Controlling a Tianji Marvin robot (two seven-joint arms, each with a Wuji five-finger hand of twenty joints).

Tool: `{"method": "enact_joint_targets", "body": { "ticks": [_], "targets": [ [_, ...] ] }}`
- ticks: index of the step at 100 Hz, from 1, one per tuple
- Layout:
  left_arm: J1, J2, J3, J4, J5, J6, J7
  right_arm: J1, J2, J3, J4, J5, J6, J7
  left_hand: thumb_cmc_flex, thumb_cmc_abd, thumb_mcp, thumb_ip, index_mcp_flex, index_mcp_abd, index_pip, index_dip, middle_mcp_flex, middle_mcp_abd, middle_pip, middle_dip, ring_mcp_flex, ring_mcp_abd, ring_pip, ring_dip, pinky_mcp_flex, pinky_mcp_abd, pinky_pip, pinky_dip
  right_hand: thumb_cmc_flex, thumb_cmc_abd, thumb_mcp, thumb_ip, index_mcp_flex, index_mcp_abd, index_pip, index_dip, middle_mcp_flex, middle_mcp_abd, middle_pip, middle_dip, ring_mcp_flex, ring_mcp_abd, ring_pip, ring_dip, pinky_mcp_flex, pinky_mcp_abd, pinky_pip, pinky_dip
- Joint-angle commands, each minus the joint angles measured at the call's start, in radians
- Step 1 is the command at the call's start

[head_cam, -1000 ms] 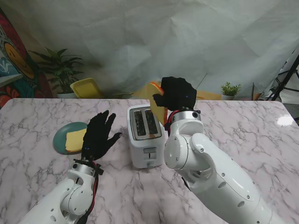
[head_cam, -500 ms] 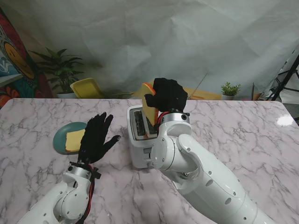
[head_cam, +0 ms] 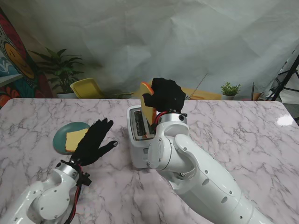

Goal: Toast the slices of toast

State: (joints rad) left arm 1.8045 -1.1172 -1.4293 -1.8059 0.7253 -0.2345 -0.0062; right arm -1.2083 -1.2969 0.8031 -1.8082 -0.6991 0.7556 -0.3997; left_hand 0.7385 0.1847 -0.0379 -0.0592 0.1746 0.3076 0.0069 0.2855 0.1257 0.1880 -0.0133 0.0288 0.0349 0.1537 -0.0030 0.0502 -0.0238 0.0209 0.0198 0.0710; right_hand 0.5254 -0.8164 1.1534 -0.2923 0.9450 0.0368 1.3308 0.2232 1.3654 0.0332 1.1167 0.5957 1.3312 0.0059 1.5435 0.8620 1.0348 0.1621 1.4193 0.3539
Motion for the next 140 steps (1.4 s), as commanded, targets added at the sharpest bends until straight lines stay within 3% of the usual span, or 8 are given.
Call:
{"method": "enact_joint_targets", "body": {
  "ticks": [1, 16, 29, 47, 57, 77, 95, 140],
  "targets": [
    [-0.001, 0.039, -0.045, -0.071, 0.000, -0.010, -0.068, 0.000, -0.009, -0.003, 0.006, 0.004, 0.009, -0.006, -0.039, 0.019, -0.016, 0.016, -0.033, -0.027, -0.003, 0.001, -0.045, -0.033, -0.023, -0.011, -0.025, -0.039, -0.029, -0.017, 0.004, -0.072, -0.040, -0.036, 0.050, 0.035, 0.089, 0.047, 0.044, 0.093, 0.140, 0.031, 0.094, 0.046, 0.125, 0.001, -0.010, -0.133, 0.019, 0.017, 0.046, -0.051, 0.043, -0.004],
    [-0.010, 0.068, -0.149, -0.152, -0.068, -0.059, -0.261, 0.004, -0.015, -0.005, 0.018, 0.011, 0.012, -0.018, -0.064, -0.007, -0.021, 0.010, -0.033, -0.042, -0.003, 0.009, -0.048, -0.052, -0.024, -0.004, -0.024, -0.059, -0.026, -0.015, 0.007, -0.092, -0.038, -0.039, 0.050, 0.034, 0.092, 0.048, 0.045, 0.094, 0.141, 0.030, 0.093, 0.045, 0.127, 0.000, -0.010, -0.132, 0.020, 0.018, 0.045, -0.047, 0.045, -0.005],
    [-0.038, 0.082, -0.186, -0.171, -0.067, -0.091, -0.324, 0.011, -0.023, -0.009, 0.032, 0.010, 0.013, -0.036, -0.090, -0.015, -0.023, 0.003, -0.044, -0.032, -0.014, 0.005, -0.047, -0.049, -0.027, -0.011, -0.024, -0.064, -0.029, -0.021, 0.008, -0.097, -0.039, -0.044, 0.049, 0.032, 0.095, 0.048, 0.048, 0.096, 0.143, 0.029, 0.094, 0.045, 0.130, 0.000, -0.010, -0.133, 0.022, 0.018, 0.046, -0.048, 0.047, -0.006],
    [-0.082, 0.085, -0.178, -0.154, -0.064, -0.118, -0.331, 0.025, -0.034, -0.019, 0.061, 0.015, 0.017, -0.055, -0.100, -0.039, -0.018, -0.004, -0.038, -0.041, -0.023, -0.024, -0.046, -0.063, -0.025, -0.016, -0.020, -0.077, -0.026, -0.027, 0.013, -0.112, -0.036, -0.050, 0.045, 0.030, 0.103, 0.051, 0.051, 0.097, 0.148, 0.028, 0.094, 0.041, 0.136, 0.001, -0.010, -0.134, 0.025, 0.018, 0.048, -0.043, 0.053, -0.007],
    [-0.122, 0.083, -0.167, -0.121, -0.033, -0.174, -0.292, 0.033, -0.038, -0.025, 0.078, 0.014, 0.017, -0.063, -0.100, -0.091, -0.014, -0.002, 0.005, -0.060, 0.004, 0.001, -0.030, -0.085, -0.005, 0.035, -0.004, -0.095, -0.003, 0.039, 0.016, -0.133, -0.022, -0.005, 0.042, 0.027, 0.107, 0.053, 0.053, 0.097, 0.150, 0.027, 0.094, 0.038, 0.139, 0.002, -0.010, -0.134, 0.027, 0.019, 0.050, -0.042, 0.058, -0.007],
    [-0.166, 0.099, -0.168, -0.103, -0.024, -0.243, -0.344, 0.045, -0.050, -0.029, 0.115, 0.020, 0.015, -0.090, -0.110, -0.113, -0.012, 0.000, 0.020, -0.078, 0.008, 0.001, -0.013, -0.100, 0.009, 0.047, 0.014, -0.112, 0.013, 0.045, 0.021, -0.157, -0.015, 0.017, 0.039, 0.024, 0.114, 0.054, 0.055, 0.097, 0.153, 0.025, 0.093, 0.036, 0.144, 0.003, -0.010, -0.136, 0.030, 0.020, 0.051, -0.040, 0.064, -0.008],
    [-0.164, 0.110, -0.186, -0.118, -0.029, -0.251, -0.402, 0.053, -0.057, -0.027, 0.144, 0.028, 0.010, -0.109, -0.112, -0.104, -0.010, 0.000, 0.015, -0.071, 0.005, -0.001, -0.019, -0.092, 0.005, 0.044, 0.012, -0.107, 0.015, 0.040, 0.018, -0.153, -0.016, 0.027, 0.036, 0.022, 0.118, 0.055, 0.057, 0.097, 0.154, 0.022, 0.093, 0.035, 0.146, 0.003, -0.010, -0.134, 0.031, 0.019, 0.051, -0.035, 0.069, -0.010],
    [-0.116, 0.119, -0.265, -0.136, -0.016, -0.281, -0.436, 0.052, -0.052, -0.017, 0.157, 0.025, 0.002, -0.112, -0.109, -0.108, -0.010, 0.000, 0.013, -0.064, 0.006, -0.001, -0.022, -0.081, 0.002, 0.041, 0.012, -0.100, 0.017, 0.037, 0.019, -0.150, -0.021, 0.039, 0.032, 0.022, 0.122, 0.057, 0.059, 0.093, 0.158, 0.019, 0.093, 0.030, 0.150, 0.003, -0.010, -0.133, 0.033, 0.018, 0.052, -0.030, 0.076, -0.017]
  ]
}}
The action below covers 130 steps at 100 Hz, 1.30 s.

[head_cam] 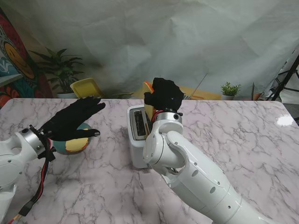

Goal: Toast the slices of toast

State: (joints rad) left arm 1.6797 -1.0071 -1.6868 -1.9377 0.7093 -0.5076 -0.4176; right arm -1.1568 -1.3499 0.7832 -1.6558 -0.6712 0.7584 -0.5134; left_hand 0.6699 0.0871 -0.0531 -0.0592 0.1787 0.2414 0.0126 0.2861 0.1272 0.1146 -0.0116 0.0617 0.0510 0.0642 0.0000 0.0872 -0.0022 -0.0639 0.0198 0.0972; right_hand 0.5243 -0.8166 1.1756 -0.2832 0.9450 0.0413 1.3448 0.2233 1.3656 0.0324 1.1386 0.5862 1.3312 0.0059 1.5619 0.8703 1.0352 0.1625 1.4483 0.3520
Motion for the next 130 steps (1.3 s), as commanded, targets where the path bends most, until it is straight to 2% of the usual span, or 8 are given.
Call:
{"method": "enact_joint_targets", "body": {
  "ticks": [1, 20, 41, 59, 79, 110, 130],
  "targets": [
    [0.010, 0.009, -0.009, -0.004, 0.000, -0.010, -0.026, 0.000, 0.001, 0.003, 0.005, -0.003, -0.001, 0.001, -0.040, -0.011, 0.005, 0.000, 0.009, 0.002, 0.001, -0.002, -0.023, -0.008, 0.000, 0.008, -0.004, -0.011, 0.015, 0.001, -0.003, -0.065, -0.021, 0.013, 0.032, 0.022, 0.099, 0.048, 0.059, 0.089, 0.144, 0.018, 0.093, 0.031, 0.128, 0.013, -0.010, -0.133, 0.015, 0.010, 0.051, -0.030, 0.048, -0.015],
    [0.025, 0.012, -0.036, -0.004, 0.003, -0.033, -0.031, -0.003, 0.002, 0.012, 0.010, -0.003, -0.007, -0.005, -0.035, -0.013, 0.007, 0.000, 0.014, -0.001, 0.004, 0.000, -0.019, -0.010, 0.004, 0.011, -0.003, -0.008, 0.018, 0.001, -0.003, -0.064, -0.021, 0.018, 0.026, 0.030, 0.105, 0.047, 0.066, 0.084, 0.148, 0.019, 0.093, 0.024, 0.133, 0.015, -0.010, -0.132, 0.018, 0.011, 0.053, -0.027, 0.054, -0.016],
    [0.028, 0.009, -0.031, 0.004, 0.019, -0.043, -0.013, -0.031, -0.003, 0.046, -0.013, 0.062, -0.029, -0.014, -0.032, -0.003, 0.007, 0.000, 0.018, -0.005, 0.007, 0.002, -0.017, -0.010, 0.006, 0.012, -0.001, -0.007, 0.022, 0.001, -0.003, -0.062, -0.020, 0.023, 0.045, 0.089, 0.068, 0.022, 0.016, 0.079, 0.148, 0.025, 0.092, 0.033, 0.080, -0.011, -0.012, -0.080, -0.023, -0.014, -0.019, 0.000, 0.037, -0.023],
    [0.023, 0.008, -0.018, 0.013, 0.025, -0.045, -0.004, -0.068, 0.017, 0.087, -0.063, 0.120, -0.087, 0.024, -0.027, 0.000, 0.007, 0.001, 0.022, -0.008, 0.010, 0.004, -0.015, -0.011, 0.009, 0.014, 0.001, -0.006, 0.026, 0.001, -0.004, -0.060, -0.018, 0.029, 0.061, 0.149, 0.005, 0.000, -0.037, 0.055, 0.141, 0.030, 0.093, 0.040, 0.021, -0.042, -0.013, -0.057, -0.065, -0.037, -0.073, 0.017, 0.029, -0.018],
    [0.021, 0.009, -0.012, 0.011, 0.029, -0.042, -0.009, -0.085, 0.028, 0.115, -0.082, 0.159, -0.128, 0.044, -0.022, -0.001, 0.007, 0.001, 0.024, -0.009, 0.011, 0.005, -0.014, -0.011, 0.010, 0.014, 0.002, -0.005, 0.029, 0.000, -0.004, -0.060, -0.017, 0.035, 0.060, 0.140, 0.006, 0.003, -0.028, 0.058, 0.139, 0.028, 0.095, 0.039, 0.020, -0.043, -0.013, -0.055, -0.067, -0.039, -0.071, 0.020, 0.037, -0.014],
    [0.006, 0.009, -0.004, 0.023, 0.032, -0.061, 0.002, -0.091, 0.052, 0.138, -0.061, 0.121, -0.216, 0.044, -0.033, -0.002, 0.003, 0.000, 0.025, -0.011, 0.011, 0.007, -0.013, -0.014, 0.011, 0.014, 0.002, -0.005, 0.030, -0.001, -0.005, -0.059, -0.017, 0.040, 0.045, 0.137, 0.024, 0.005, -0.021, 0.054, 0.148, 0.022, 0.094, 0.026, 0.035, -0.037, -0.012, -0.070, -0.056, -0.035, -0.052, 0.013, 0.045, -0.012],
    [-0.002, 0.009, 0.004, 0.027, 0.036, -0.066, 0.007, -0.095, 0.047, 0.157, -0.038, 0.147, -0.241, 0.020, -0.038, 0.000, 0.004, 0.001, 0.026, -0.013, 0.012, 0.008, -0.012, -0.014, 0.012, 0.015, 0.002, -0.005, 0.031, -0.001, -0.005, -0.058, -0.017, 0.043, 0.039, 0.135, 0.029, 0.005, -0.022, 0.048, 0.153, 0.017, 0.094, 0.021, 0.038, -0.036, -0.012, -0.073, -0.053, -0.034, -0.048, 0.012, 0.045, -0.012]
  ]
}}
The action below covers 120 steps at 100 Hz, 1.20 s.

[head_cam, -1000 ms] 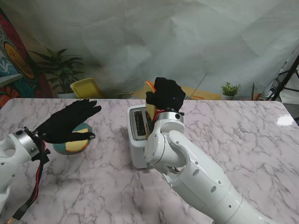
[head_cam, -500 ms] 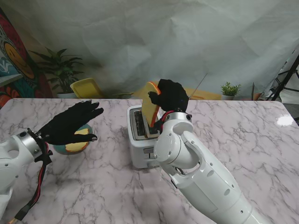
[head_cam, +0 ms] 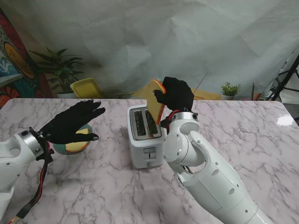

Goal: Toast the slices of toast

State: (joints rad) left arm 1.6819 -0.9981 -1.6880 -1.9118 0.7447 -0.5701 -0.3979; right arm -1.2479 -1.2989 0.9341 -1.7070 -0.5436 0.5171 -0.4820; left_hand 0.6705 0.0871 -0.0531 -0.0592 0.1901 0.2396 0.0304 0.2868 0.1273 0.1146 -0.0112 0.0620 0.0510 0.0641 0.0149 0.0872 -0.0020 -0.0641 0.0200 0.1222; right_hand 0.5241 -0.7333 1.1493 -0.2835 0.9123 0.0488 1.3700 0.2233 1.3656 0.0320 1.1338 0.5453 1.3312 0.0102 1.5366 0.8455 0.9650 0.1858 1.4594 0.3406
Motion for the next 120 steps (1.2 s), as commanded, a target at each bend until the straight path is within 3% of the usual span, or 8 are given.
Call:
{"method": "enact_joint_targets", "body": {
  "ticks": [1, 34, 66, 120],
  "targets": [
    [-0.004, 0.000, 0.005, 0.002, 0.001, -0.004, -0.012, -0.003, -0.005, 0.007, 0.015, 0.022, -0.001, -0.014, -0.039, -0.001, 0.004, 0.000, 0.014, -0.011, -0.006, 0.007, -0.011, -0.015, 0.012, 0.015, 0.002, -0.005, 0.016, -0.001, -0.005, -0.058, -0.017, 0.018, 0.039, 0.052, 0.056, 0.005, 0.011, 0.041, 0.128, 0.017, 0.094, 0.021, 0.043, 0.005, -0.012, -0.077, -0.028, -0.009, 0.023, -0.011, 0.034, -0.001],
    [-0.014, 0.000, 0.011, 0.006, 0.001, -0.011, -0.010, -0.009, -0.026, 0.028, 0.048, 0.085, 0.002, -0.056, -0.046, -0.001, 0.005, 0.000, 0.015, -0.012, -0.005, 0.008, -0.011, -0.014, 0.013, 0.016, 0.002, -0.004, 0.017, -0.001, -0.005, -0.057, -0.017, 0.022, 0.035, 0.048, 0.064, 0.006, 0.016, 0.045, 0.135, 0.004, 0.094, 0.020, 0.049, 0.006, -0.012, -0.076, -0.024, -0.007, 0.027, -0.004, 0.036, 0.000],
    [-0.019, 0.001, 0.016, 0.007, -0.001, -0.012, -0.015, -0.017, -0.062, 0.036, 0.054, 0.182, 0.032, -0.107, -0.048, -0.002, 0.005, 0.000, 0.015, -0.011, -0.005, 0.009, -0.011, -0.014, 0.013, 0.016, 0.001, -0.003, 0.016, -0.002, -0.006, -0.054, -0.018, 0.023, 0.032, 0.043, 0.076, 0.008, 0.026, 0.058, 0.141, -0.007, 0.094, 0.021, 0.059, 0.009, -0.013, -0.071, -0.015, -0.003, 0.029, 0.002, 0.040, 0.000],
    [-0.016, -0.001, 0.015, 0.005, 0.012, -0.017, -0.004, -0.016, -0.066, 0.022, 0.115, 0.188, 0.003, -0.121, -0.047, -0.001, 0.006, 0.000, 0.016, -0.012, -0.005, 0.010, -0.011, -0.014, 0.014, 0.016, 0.001, -0.003, 0.017, -0.002, -0.006, -0.052, -0.019, 0.026, 0.029, 0.037, 0.083, 0.009, 0.034, 0.063, 0.142, -0.017, 0.093, 0.022, 0.066, 0.009, -0.013, -0.069, -0.011, -0.002, 0.033, 0.002, 0.044, -0.001]
  ]
}}
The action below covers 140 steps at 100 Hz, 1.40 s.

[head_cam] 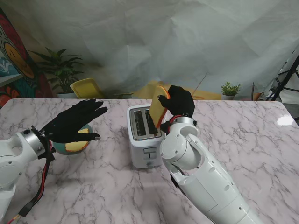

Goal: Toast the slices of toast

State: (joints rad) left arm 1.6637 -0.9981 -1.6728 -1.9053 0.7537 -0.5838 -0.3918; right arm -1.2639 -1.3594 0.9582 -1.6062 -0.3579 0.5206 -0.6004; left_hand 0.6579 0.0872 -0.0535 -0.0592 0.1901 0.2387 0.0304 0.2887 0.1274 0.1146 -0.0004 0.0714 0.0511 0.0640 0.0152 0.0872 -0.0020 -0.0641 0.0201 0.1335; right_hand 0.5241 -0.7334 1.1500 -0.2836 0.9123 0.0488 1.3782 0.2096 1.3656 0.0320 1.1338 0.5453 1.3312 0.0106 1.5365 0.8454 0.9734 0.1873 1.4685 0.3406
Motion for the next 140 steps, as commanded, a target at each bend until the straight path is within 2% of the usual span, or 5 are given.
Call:
{"method": "enact_joint_targets", "body": {
  "ticks": [1, 54, 85, 108, 140],
  "targets": [
    [0.002, 0.000, 0.000, -0.002, 0.004, -0.003, -0.010, 0.000, -0.006, -0.003, 0.015, 0.003, -0.001, -0.003, -0.034, -0.001, 0.007, 0.000, 0.016, -0.010, -0.005, 0.008, -0.011, -0.014, 0.003, 0.007, 0.001, -0.002, 0.016, -0.002, -0.006, -0.052, -0.019, 0.014, 0.029, 0.037, 0.082, 0.009, 0.034, 0.063, 0.134, -0.003, 0.093, 0.022, 0.066, 0.009, -0.013, -0.070, -0.011, -0.002, 0.024, 0.001, 0.035, -0.001],
    [0.002, -0.001, 0.005, -0.002, 0.005, -0.003, -0.006, 0.042, -0.054, -0.041, 0.136, 0.057, -0.028, -0.094, -0.034, 0.002, 0.006, 0.000, 0.017, -0.010, -0.005, 0.008, -0.011, -0.013, 0.003, 0.006, 0.000, 0.001, 0.015, -0.002, -0.007, -0.048, -0.019, 0.016, 0.028, 0.040, 0.078, 0.009, 0.031, 0.060, 0.136, -0.007, 0.093, 0.021, 0.064, 0.007, -0.013, -0.067, -0.014, -0.003, 0.021, 0.004, 0.034, -0.003],
    [0.009, -0.001, 0.000, -0.006, 0.004, -0.004, -0.009, 0.076, -0.076, -0.061, 0.202, 0.083, -0.035, -0.119, -0.033, 0.004, 0.006, 0.000, 0.017, -0.011, -0.005, 0.009, -0.012, -0.013, 0.002, 0.006, 0.000, 0.001, 0.015, -0.003, -0.007, -0.047, -0.020, 0.017, 0.025, 0.042, 0.070, 0.008, 0.027, 0.049, 0.133, -0.009, 0.092, 0.022, 0.056, 0.003, -0.014, -0.061, -0.020, -0.006, 0.016, 0.008, 0.033, -0.004],
    [0.015, 0.000, -0.005, -0.011, 0.003, -0.004, -0.014, 0.095, -0.085, -0.074, 0.245, 0.094, -0.045, -0.127, -0.032, 0.005, 0.006, 0.000, 0.018, -0.012, -0.004, 0.009, -0.011, -0.013, 0.003, 0.006, 0.000, 0.000, 0.015, -0.003, -0.007, -0.046, -0.020, 0.017, 0.029, 0.052, 0.046, 0.003, 0.010, 0.011, 0.128, -0.010, 0.093, 0.026, 0.030, -0.011, -0.014, -0.039, -0.043, -0.018, -0.016, 0.019, 0.029, -0.004],
    [0.028, -0.001, -0.017, -0.019, 0.006, -0.008, -0.011, 0.102, -0.072, -0.089, 0.284, 0.059, -0.063, -0.104, -0.033, 0.008, 0.006, 0.000, 0.018, -0.011, -0.004, 0.009, -0.010, -0.014, 0.004, 0.006, 0.000, 0.001, 0.016, -0.002, -0.007, -0.044, -0.019, 0.018, 0.028, 0.051, 0.010, 0.009, -0.028, -0.095, 0.131, -0.006, 0.056, 0.034, 0.006, -0.016, -0.016, 0.010, -0.103, -0.054, -0.095, 0.046, 0.036, 0.007]
  ]
}}
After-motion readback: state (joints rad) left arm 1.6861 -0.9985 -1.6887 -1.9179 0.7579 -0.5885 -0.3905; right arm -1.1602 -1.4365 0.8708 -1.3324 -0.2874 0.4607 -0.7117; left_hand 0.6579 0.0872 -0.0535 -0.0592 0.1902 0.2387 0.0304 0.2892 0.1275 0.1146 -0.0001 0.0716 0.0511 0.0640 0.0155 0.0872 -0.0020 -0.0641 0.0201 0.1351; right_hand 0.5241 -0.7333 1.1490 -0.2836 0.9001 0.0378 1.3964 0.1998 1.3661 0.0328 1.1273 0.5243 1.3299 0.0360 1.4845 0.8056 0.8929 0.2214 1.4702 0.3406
